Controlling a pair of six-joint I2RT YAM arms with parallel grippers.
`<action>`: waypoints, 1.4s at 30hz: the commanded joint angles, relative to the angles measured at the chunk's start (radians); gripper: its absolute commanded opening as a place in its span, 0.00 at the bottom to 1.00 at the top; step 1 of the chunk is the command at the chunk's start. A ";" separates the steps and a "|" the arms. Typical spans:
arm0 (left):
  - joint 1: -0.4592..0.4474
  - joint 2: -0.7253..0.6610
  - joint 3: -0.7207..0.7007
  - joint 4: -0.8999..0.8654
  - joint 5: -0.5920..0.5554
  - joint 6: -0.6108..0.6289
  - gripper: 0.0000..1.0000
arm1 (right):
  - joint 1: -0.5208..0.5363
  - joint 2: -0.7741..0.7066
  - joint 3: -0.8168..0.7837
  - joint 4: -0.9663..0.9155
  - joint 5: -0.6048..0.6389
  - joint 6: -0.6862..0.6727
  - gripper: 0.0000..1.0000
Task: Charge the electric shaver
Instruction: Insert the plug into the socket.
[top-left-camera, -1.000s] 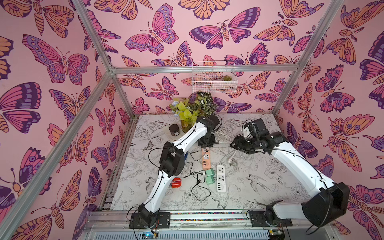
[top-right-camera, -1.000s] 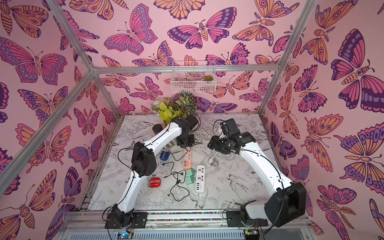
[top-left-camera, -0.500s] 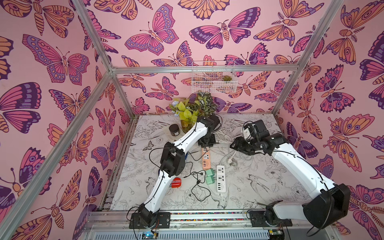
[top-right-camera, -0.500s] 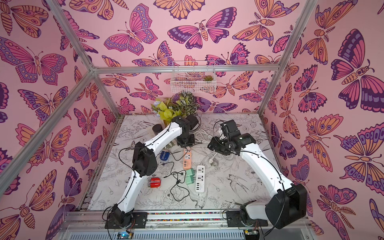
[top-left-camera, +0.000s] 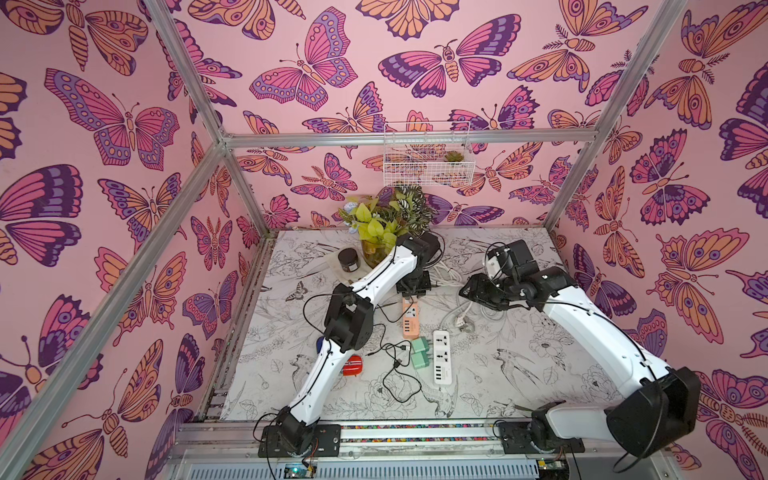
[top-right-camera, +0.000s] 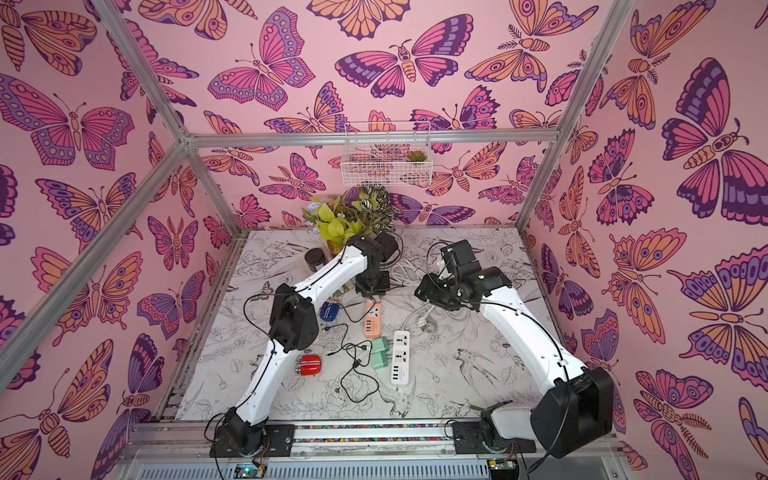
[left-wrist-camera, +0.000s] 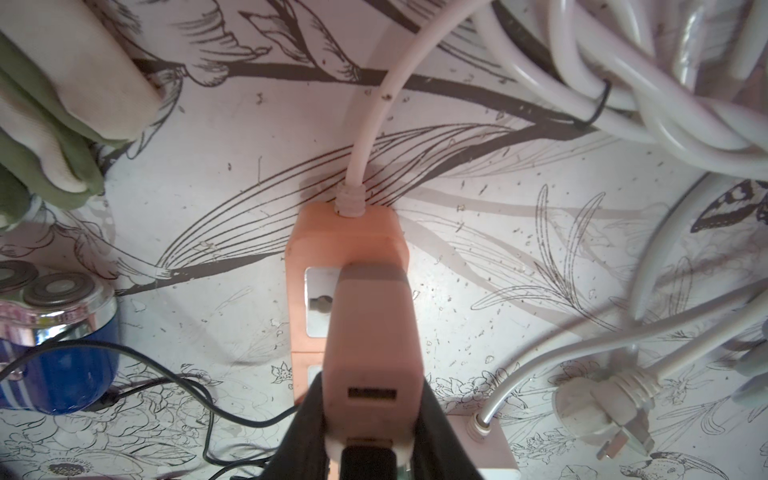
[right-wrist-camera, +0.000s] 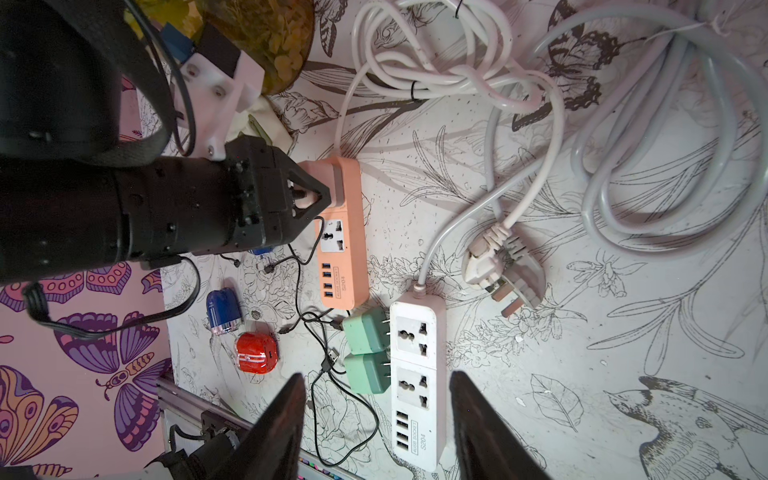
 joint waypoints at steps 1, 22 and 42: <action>0.001 0.026 -0.047 -0.035 -0.040 -0.003 0.00 | -0.008 -0.018 -0.008 0.010 -0.005 0.005 0.57; -0.027 0.014 0.026 -0.081 -0.073 0.014 0.30 | -0.009 -0.006 -0.010 0.009 0.019 0.009 0.57; 0.184 -0.773 -0.635 0.196 0.101 -0.372 0.56 | 0.066 0.012 0.039 0.068 0.098 0.038 0.58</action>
